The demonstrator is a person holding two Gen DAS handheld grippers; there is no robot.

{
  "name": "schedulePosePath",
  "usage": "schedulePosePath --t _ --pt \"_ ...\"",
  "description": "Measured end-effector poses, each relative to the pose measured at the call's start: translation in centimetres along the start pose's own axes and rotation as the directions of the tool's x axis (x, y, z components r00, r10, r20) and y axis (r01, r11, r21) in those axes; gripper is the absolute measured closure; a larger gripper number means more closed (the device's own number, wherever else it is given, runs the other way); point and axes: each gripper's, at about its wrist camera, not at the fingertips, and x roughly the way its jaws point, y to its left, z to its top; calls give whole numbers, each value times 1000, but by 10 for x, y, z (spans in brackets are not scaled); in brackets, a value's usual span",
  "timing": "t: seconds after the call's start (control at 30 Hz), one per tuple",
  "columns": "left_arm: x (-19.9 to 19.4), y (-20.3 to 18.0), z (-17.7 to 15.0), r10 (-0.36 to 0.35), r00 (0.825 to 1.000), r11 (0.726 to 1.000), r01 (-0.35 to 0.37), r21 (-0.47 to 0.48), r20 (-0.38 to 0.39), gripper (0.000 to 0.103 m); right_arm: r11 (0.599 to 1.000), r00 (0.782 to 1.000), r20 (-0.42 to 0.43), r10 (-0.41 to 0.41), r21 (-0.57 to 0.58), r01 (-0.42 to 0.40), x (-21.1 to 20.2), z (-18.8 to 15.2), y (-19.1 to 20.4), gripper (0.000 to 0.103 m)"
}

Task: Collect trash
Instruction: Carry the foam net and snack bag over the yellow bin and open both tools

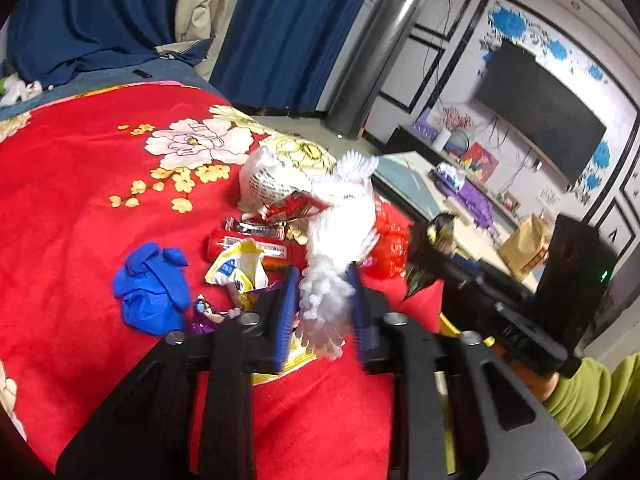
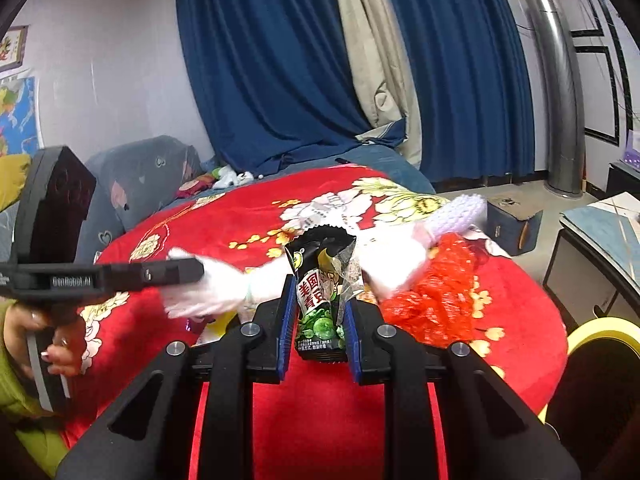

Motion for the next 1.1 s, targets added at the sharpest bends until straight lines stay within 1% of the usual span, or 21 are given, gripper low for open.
schedulePosePath --t 0.03,0.2,0.23,0.27,0.3,0.33,0.4,0.57,0.67,0.87,1.0,1.1 --pt "2 -2 -1 14 1000 1000 -14 17 -6 68 1000 1000 3 -3 7 3 -1 0 -3 82" --pt "14 -17 -7 69 997 993 -64 102 -45 68 999 1000 12 -14 45 14 -9 0 -16 82" --pt "15 -18 -8 76 996 991 -69 115 -53 71 998 1000 13 -15 55 14 -10 -1 -19 82" --pt "17 -22 -11 93 994 987 -84 137 -61 72 998 1000 14 -13 61 12 -11 0 -21 82" --pt "19 -24 -13 111 991 983 -99 155 -70 75 997 1000 16 -15 69 14 -12 1 -23 82" --pt "21 -26 -15 126 989 978 -111 175 -80 84 997 1000 19 -18 76 17 -13 1 -24 82" --pt "23 -31 -19 145 986 970 -125 209 -84 97 996 1000 23 -21 84 19 -15 1 -27 82" --pt "18 -52 -21 162 985 945 -139 297 -53 98 995 999 32 -28 101 25 -19 4 -34 82" --pt "12 -60 -13 145 989 943 -129 308 -28 98 994 998 44 -36 107 31 -23 7 -36 83" --pt "8 -65 12 87 996 969 -82 234 -8 99 992 996 71 -56 118 48 -34 11 -45 83" --pt "17 -77 20 70 998 968 -70 242 7 99 989 993 82 -80 132 68 -43 12 -56 83" --pt "25 -91 24 39 999 968 -41 249 13 99 984 990 91 -109 150 94 -52 13 -68 83"
